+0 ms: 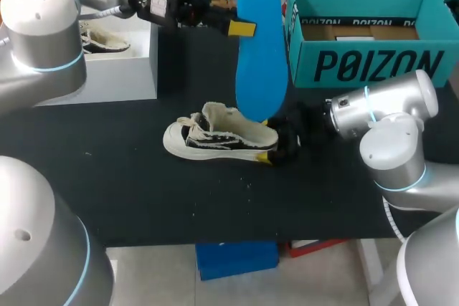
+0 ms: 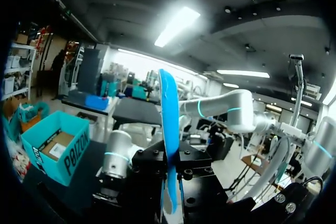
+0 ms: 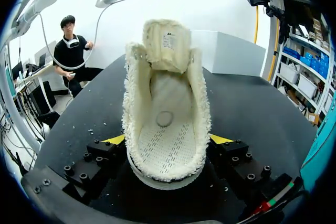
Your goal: Take the shoe out of the shoebox, open the shoe tongue, remove and reinsert the insole, then place the shoe into the shoebox
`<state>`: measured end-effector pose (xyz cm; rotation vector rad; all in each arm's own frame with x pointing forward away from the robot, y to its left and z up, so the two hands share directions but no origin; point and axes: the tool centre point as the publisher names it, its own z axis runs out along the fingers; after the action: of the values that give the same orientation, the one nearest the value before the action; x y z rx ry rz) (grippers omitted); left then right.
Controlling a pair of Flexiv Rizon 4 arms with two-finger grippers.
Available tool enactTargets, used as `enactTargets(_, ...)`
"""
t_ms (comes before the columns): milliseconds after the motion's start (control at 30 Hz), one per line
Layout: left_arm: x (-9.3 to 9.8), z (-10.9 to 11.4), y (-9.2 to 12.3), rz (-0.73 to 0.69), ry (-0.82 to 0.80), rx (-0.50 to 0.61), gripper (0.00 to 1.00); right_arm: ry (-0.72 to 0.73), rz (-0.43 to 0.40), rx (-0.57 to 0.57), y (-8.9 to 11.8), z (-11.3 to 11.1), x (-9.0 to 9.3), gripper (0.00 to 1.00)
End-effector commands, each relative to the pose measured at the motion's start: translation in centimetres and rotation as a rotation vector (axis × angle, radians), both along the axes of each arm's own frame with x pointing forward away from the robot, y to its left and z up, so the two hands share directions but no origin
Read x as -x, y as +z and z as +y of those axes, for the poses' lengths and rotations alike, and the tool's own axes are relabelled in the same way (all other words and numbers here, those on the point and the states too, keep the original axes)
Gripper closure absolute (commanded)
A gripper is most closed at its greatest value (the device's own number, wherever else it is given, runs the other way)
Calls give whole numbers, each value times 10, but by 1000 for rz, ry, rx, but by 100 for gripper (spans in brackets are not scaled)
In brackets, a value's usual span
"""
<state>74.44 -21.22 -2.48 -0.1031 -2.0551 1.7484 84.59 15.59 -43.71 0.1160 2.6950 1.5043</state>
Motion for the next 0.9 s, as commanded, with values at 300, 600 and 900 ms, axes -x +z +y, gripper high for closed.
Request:
enactTargets(300, -1, 0, 1, -1, -2, -3, 100, 20, -20, 63, 4, -12, -4, 0)
enactTargets(600, -1, 0, 1, -1, -2, -3, 100, 102, -44, 262, 30, -31, -10, 0)
enactTargets(900, -1, 0, 1, -1, -2, -3, 100, 98, -6, 427, 43, -39, -11, 0)
